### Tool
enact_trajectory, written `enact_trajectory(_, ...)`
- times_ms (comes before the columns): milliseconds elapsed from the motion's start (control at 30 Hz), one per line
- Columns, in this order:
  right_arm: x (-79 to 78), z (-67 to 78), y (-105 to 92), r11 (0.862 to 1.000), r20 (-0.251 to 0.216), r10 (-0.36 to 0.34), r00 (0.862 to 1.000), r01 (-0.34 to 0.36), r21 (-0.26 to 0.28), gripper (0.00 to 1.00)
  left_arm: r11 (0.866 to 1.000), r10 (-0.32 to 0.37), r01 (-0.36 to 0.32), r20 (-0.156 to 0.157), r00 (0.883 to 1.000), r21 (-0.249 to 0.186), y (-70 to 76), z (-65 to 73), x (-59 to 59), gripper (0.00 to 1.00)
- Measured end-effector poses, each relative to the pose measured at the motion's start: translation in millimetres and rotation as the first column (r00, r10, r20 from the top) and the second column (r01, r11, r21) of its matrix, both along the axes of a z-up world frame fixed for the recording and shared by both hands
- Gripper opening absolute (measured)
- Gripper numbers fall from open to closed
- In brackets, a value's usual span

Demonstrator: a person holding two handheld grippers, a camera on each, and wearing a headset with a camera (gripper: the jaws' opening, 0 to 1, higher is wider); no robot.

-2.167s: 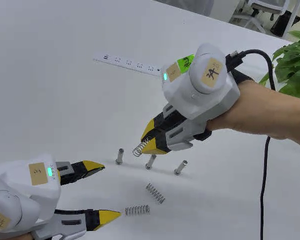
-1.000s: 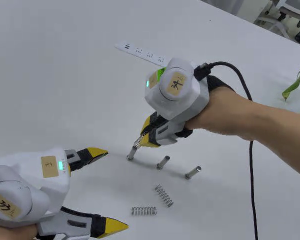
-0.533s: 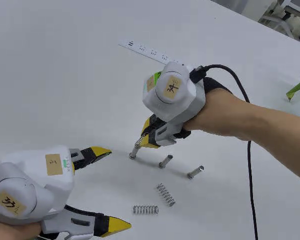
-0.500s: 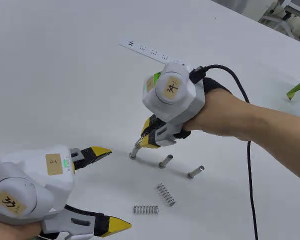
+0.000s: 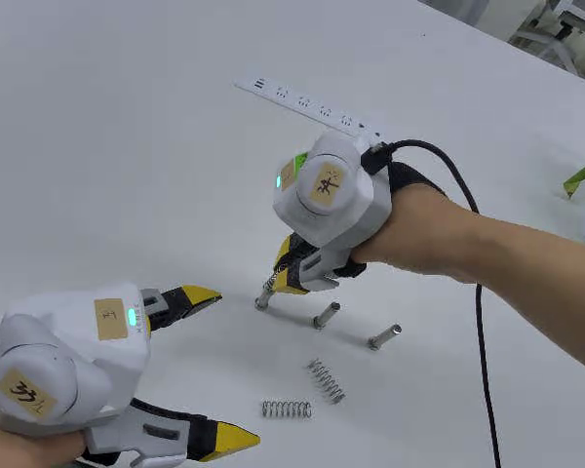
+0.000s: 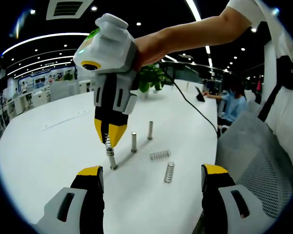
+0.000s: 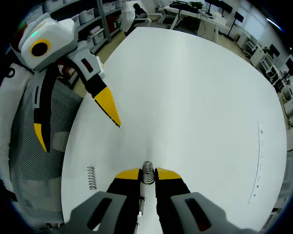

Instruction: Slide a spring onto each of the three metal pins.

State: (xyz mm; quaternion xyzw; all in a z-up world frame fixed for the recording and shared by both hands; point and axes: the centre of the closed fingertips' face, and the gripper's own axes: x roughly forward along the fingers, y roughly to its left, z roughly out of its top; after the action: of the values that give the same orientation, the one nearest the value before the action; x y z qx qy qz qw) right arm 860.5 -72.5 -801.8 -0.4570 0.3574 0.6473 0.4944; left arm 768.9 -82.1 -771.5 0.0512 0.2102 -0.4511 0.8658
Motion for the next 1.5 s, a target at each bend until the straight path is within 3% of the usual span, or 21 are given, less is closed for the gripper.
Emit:
enact_trajectory(767, 1.3, -29.0, 1.9, 1.000, 0.010, -0.005, 1.000, 0.005, -0.014, 0.12, 1.000, 0.005, -0.005, -0.005, 1.000, -0.004, 1.4, -1.7, 0.5, 0.83)
enact_trajectory(1500, -0.8, -38.8, 1.9, 1.000, 0.006, -0.025, 1.000, 0.025, -0.019, 0.13, 1.000, -0.004, 0.004, -0.003, 1.000, 0.001, 0.6, -0.5, 0.8, 0.83)
